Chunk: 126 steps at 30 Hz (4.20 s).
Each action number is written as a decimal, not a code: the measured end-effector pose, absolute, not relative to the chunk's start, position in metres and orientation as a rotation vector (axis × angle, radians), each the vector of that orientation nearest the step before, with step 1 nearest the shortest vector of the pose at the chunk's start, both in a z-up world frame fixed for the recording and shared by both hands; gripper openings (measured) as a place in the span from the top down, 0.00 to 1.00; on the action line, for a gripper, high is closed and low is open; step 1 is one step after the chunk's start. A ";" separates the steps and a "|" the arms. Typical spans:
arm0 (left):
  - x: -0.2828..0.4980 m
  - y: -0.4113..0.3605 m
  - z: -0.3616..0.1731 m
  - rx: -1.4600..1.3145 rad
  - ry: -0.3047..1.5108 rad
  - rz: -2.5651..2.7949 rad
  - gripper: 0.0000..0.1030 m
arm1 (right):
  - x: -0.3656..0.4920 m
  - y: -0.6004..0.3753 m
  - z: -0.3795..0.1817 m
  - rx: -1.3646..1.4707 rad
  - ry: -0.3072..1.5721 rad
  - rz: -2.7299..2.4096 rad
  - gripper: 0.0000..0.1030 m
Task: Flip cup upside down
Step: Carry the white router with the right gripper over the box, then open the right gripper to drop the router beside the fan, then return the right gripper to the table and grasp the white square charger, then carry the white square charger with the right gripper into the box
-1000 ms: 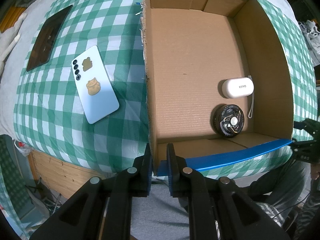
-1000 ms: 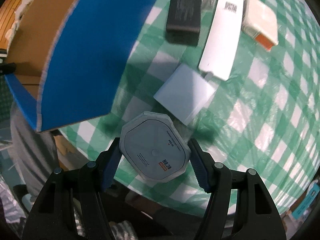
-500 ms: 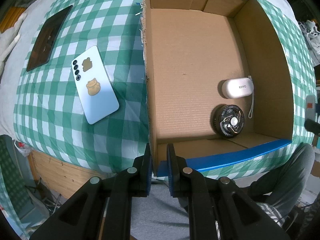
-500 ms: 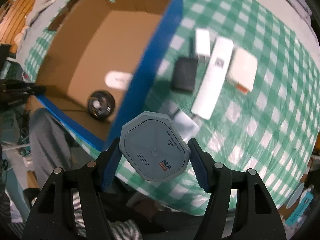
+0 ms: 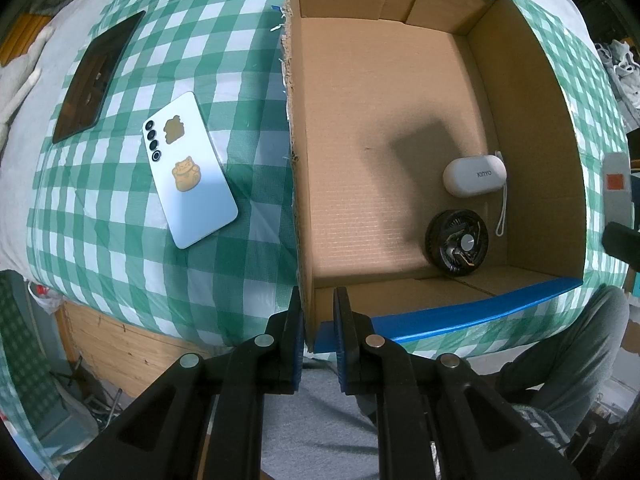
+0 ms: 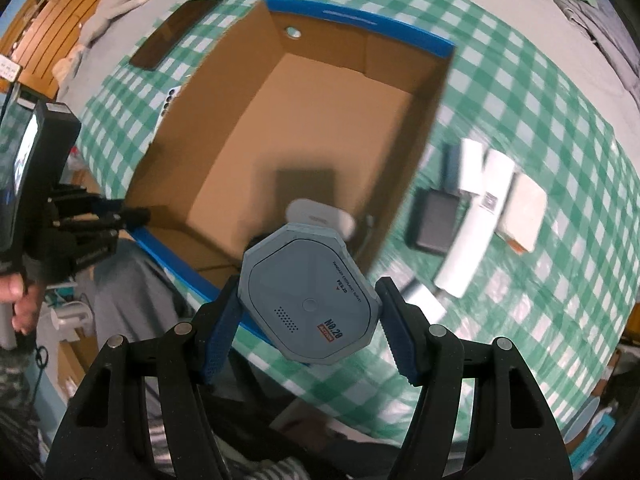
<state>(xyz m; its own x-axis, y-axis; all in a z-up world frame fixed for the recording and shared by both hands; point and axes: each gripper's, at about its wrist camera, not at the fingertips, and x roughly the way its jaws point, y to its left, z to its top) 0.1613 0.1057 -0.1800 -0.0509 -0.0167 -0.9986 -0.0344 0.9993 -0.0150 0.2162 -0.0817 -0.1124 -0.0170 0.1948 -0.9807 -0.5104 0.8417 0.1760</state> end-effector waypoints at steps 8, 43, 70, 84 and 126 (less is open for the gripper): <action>0.162 0.105 -0.180 -0.040 1.622 0.010 0.89 | 0.222 -0.044 -0.135 -0.274 1.523 0.569 0.35; 0.158 0.098 -0.183 -0.016 1.626 0.003 0.88 | 0.214 -0.035 -0.163 -0.265 1.513 0.496 0.32; 0.159 0.097 -0.181 -0.010 1.625 0.001 0.88 | 0.235 -0.163 -0.126 -0.171 1.482 0.332 0.29; 0.159 0.097 -0.180 -0.009 1.625 0.001 0.88 | 0.247 -0.203 -0.193 -0.082 1.608 0.206 0.29; 0.160 0.096 -0.180 -0.007 1.625 -0.004 0.86 | 0.219 -0.204 -0.259 -0.039 1.687 0.156 0.52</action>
